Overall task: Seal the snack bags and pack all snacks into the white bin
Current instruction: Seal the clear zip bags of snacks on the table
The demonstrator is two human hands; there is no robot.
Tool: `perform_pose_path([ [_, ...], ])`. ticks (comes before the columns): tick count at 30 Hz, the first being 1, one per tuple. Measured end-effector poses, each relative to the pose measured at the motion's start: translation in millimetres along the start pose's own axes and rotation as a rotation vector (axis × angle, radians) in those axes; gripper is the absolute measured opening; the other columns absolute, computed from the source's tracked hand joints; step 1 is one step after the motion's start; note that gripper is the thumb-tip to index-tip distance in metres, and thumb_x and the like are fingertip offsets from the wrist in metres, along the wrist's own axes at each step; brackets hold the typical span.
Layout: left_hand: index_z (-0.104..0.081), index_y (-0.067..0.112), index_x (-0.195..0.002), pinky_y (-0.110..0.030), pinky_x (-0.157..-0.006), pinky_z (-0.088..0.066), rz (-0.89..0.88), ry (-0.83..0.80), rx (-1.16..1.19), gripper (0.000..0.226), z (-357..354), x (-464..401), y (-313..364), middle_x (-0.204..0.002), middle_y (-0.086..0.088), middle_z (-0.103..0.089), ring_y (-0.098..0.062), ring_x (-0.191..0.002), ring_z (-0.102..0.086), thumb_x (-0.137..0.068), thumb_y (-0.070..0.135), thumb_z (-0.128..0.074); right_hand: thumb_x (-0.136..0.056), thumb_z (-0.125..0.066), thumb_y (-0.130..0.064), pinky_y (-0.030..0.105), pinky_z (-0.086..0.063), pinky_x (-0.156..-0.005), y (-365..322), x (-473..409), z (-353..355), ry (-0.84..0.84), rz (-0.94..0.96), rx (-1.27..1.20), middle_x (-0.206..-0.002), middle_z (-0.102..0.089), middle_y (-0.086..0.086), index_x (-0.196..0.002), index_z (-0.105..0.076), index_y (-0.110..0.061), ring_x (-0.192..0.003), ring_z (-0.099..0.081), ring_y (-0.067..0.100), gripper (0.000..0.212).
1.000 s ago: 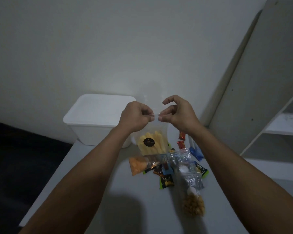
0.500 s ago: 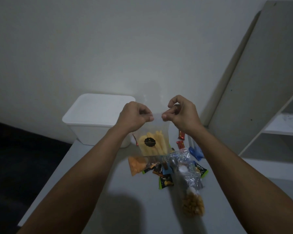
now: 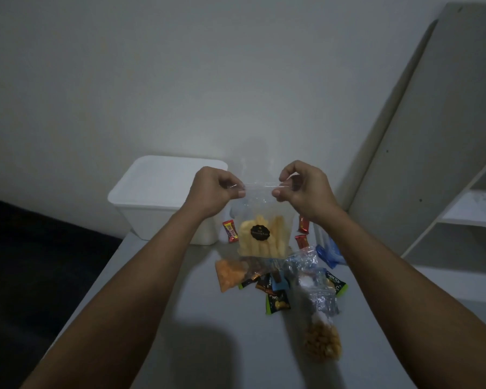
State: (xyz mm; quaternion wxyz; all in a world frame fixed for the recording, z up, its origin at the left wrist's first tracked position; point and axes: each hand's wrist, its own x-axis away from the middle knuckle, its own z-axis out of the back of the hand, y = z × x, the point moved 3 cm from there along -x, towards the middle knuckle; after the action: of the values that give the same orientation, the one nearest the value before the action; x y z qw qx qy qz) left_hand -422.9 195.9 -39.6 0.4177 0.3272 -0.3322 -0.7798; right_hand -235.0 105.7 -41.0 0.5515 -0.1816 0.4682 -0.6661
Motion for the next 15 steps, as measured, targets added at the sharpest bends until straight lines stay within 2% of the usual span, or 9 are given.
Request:
perform_pose_path([
  [3,-0.078,0.009,-0.082,-0.021,-0.067,-0.052,0.018,0.012,-0.026,0.011,-2.3,0.9,-2.0,-0.078,-0.005,-0.075,-0.016,-0.075,-0.069,-0.072,0.010,-0.083,-0.076,-0.083,-0.013,0.038,-0.061,-0.079,-1.8,0.1,0.1,-0.083,0.007,0.061,-0.081,-0.074,0.007,-0.096,-0.073,-0.014,-0.073,-0.073,0.015,0.022],
  [5,-0.079,0.009,-0.082,-0.025,-0.070,-0.054,0.017,-0.003,-0.011,0.014,-3.8,1.4,-1.3,-0.078,-0.007,-0.075,-0.017,-0.075,-0.069,-0.069,0.010,-0.084,-0.077,-0.083,-0.017,0.042,-0.060,-0.078,-2.4,-0.4,-1.4,-0.108,0.019,0.116,-0.078,-0.075,0.005,-0.090,-0.077,-0.013,-0.073,-0.072,0.017,0.015],
  [10,-0.078,0.009,-0.081,-0.026,-0.077,-0.054,0.049,-0.012,0.167,0.014,-0.2,-0.7,-0.7,-0.082,-0.007,-0.075,-0.016,-0.078,-0.071,-0.069,0.009,-0.084,-0.079,-0.081,-0.019,0.045,-0.060,-0.075,-0.4,1.0,2.9,-0.077,-0.012,0.102,-0.072,-0.074,0.003,-0.081,-0.078,-0.017,-0.071,-0.072,0.021,0.005],
  [13,-0.077,0.008,-0.080,-0.029,-0.078,-0.054,0.032,0.008,0.157,0.012,-0.5,-1.2,0.4,-0.082,-0.010,-0.075,-0.017,-0.077,-0.070,-0.070,0.008,-0.083,-0.080,-0.080,-0.019,0.043,-0.060,-0.078,0.2,2.1,2.2,-0.101,-0.023,0.084,-0.074,-0.075,0.003,-0.083,-0.078,-0.016,-0.073,-0.073,0.019,0.005],
  [15,-0.077,0.007,-0.086,-0.029,-0.081,-0.054,0.034,0.025,0.174,0.020,-1.1,-0.5,3.6,-0.085,-0.007,-0.075,-0.013,-0.078,-0.069,-0.068,0.011,-0.084,-0.081,-0.079,-0.018,0.040,-0.061,-0.077,0.1,2.3,1.7,-0.064,-0.026,0.066,-0.074,-0.075,0.004,-0.085,-0.078,-0.013,-0.071,-0.073,0.016,0.006],
])
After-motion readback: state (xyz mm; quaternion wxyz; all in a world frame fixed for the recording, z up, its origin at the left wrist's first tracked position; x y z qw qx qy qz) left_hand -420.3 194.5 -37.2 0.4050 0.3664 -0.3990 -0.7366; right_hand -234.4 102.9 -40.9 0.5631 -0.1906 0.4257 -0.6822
